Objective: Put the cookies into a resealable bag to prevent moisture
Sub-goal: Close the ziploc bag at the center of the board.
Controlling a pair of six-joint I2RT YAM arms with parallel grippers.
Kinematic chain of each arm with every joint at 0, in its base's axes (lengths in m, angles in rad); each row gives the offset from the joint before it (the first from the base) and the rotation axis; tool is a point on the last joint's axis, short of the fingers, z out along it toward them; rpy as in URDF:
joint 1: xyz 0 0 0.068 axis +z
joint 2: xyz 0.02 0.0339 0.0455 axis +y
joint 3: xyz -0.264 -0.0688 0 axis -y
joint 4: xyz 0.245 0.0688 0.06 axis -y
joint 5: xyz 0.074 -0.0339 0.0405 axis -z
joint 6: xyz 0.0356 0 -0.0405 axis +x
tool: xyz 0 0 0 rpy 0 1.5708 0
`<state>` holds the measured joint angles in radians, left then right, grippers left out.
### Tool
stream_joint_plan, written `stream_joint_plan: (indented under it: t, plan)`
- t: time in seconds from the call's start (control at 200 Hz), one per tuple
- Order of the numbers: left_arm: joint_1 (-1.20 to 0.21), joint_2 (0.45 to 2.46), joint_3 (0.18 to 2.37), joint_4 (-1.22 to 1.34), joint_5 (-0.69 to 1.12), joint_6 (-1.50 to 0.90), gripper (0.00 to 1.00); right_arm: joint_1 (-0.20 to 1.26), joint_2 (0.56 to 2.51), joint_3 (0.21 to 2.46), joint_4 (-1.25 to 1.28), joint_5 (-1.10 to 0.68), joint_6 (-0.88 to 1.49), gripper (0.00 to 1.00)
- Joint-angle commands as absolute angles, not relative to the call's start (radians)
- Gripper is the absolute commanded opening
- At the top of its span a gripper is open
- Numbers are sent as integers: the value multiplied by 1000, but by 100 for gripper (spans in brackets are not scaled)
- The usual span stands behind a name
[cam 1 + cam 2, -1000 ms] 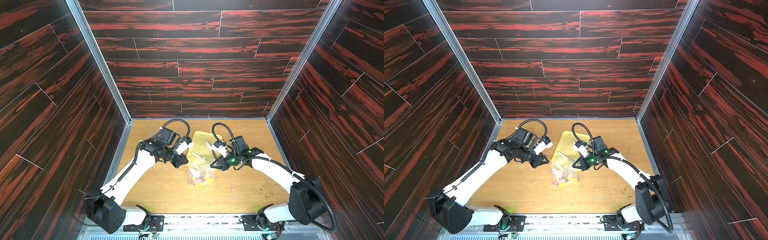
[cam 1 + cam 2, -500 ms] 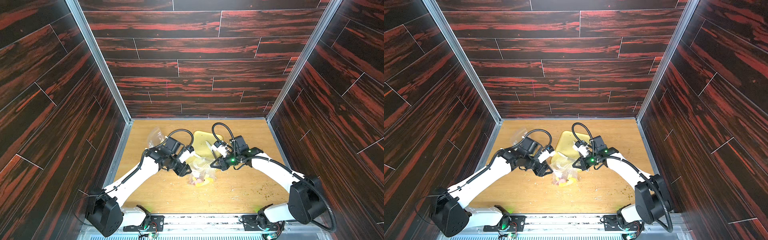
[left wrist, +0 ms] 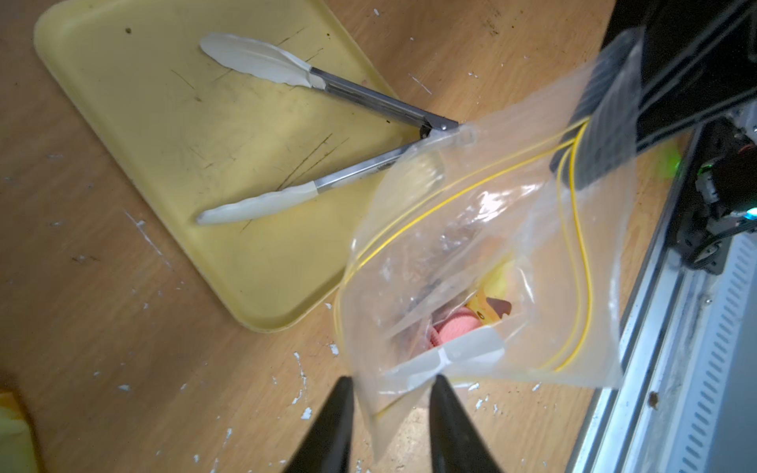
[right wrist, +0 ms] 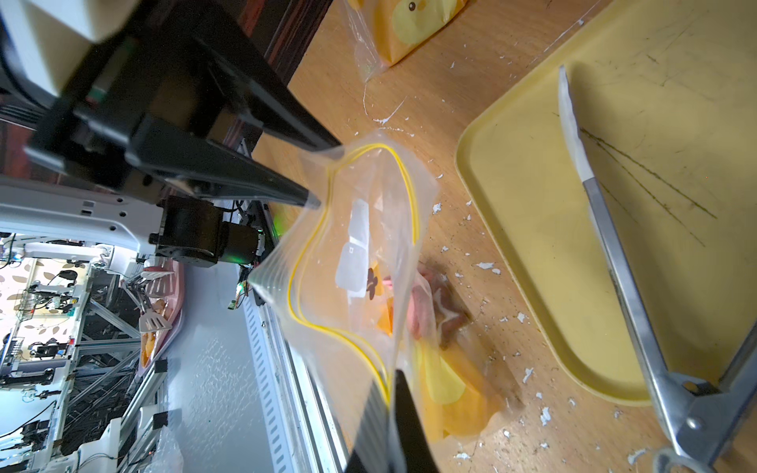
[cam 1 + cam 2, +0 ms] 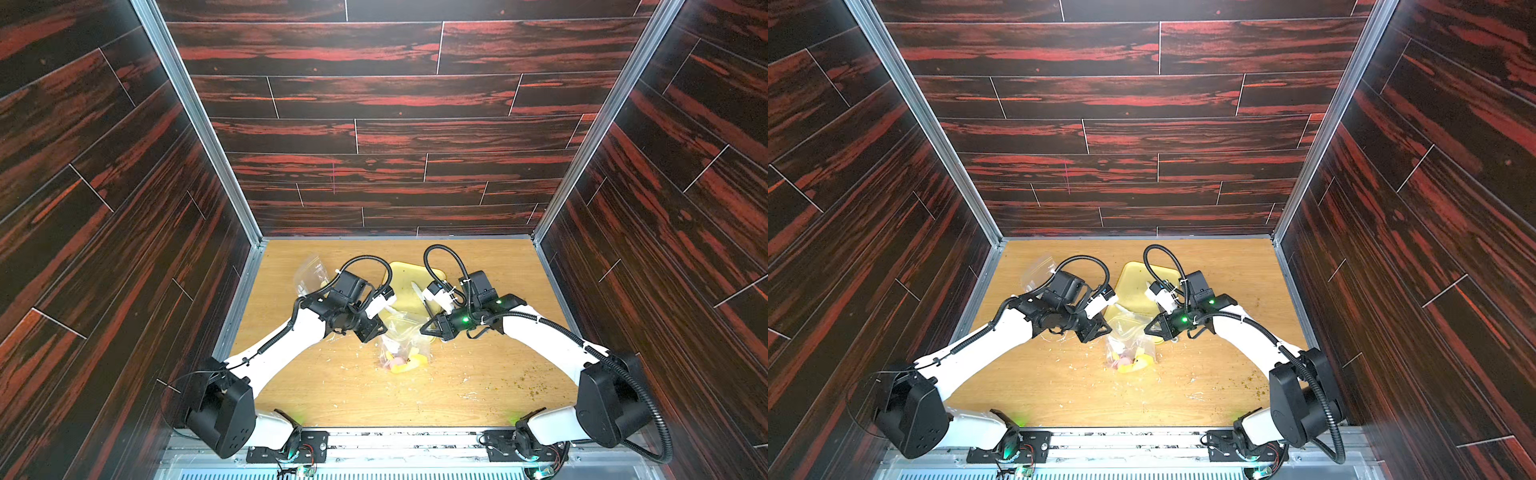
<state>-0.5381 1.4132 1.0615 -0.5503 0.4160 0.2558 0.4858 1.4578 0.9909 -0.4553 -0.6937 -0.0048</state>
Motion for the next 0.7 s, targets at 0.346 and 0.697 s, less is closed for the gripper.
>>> stream_joint_plan:
  t: [0.346,0.697]
  plan:
    - [-537,1389,1224,-842,384,267,0,480,1483,1027,-472,-723,-39,4]
    - [-530,1337,1364,-1041,382,68,0,503,1405,999,-515,-771,-151,4]
